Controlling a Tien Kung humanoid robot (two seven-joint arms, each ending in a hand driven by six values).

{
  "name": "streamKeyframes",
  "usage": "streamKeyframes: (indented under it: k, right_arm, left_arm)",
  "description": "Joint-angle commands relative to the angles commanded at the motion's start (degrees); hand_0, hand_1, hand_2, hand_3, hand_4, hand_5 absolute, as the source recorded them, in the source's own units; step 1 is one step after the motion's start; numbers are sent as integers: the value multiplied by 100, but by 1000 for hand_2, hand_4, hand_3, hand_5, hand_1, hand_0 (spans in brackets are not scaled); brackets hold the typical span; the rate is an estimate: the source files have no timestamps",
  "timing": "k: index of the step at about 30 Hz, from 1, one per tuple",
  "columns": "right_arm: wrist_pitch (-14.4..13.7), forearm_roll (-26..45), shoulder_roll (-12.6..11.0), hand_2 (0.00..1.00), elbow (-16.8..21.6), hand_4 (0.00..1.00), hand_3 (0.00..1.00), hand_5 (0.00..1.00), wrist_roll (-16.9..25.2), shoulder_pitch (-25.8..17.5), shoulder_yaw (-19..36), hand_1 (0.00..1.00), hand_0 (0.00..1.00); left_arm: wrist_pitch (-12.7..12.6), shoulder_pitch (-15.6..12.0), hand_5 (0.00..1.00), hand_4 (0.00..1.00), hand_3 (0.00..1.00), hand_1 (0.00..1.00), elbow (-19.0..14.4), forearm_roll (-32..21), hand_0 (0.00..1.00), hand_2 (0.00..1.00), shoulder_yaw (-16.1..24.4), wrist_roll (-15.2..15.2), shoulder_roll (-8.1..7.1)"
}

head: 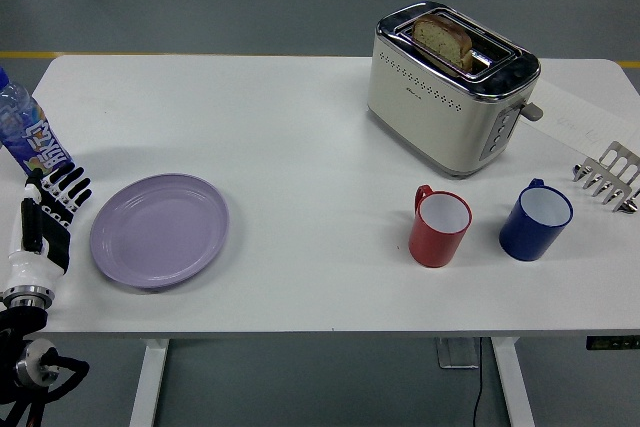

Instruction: Push plate across desktop

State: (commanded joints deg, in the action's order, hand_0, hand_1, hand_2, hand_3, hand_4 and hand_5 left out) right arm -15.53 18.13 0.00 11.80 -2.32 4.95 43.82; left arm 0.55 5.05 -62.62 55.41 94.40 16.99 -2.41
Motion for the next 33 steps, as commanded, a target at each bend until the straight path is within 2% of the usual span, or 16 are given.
streamKeyframes:
  k: [16,24,33]
  right_arm:
    - [-10,-24,0,623,1,409,633,590,-9,48,13,476,569]
    - [-15,-66,0,624,3,410,633,587,-19,64,37,475,569]
    - [-13,-76,0,623,0,410,633,585,-18,63,48,476,569]
  left_arm:
    - [-44,125,998,571,670,781,187,5,794,751,-35,57,139]
    - [74,199,998,569,682,796,250,93,799,777,-43,56,241]
    - [118,256,998,568,695,806,315,136,805,791,-41,51,241]
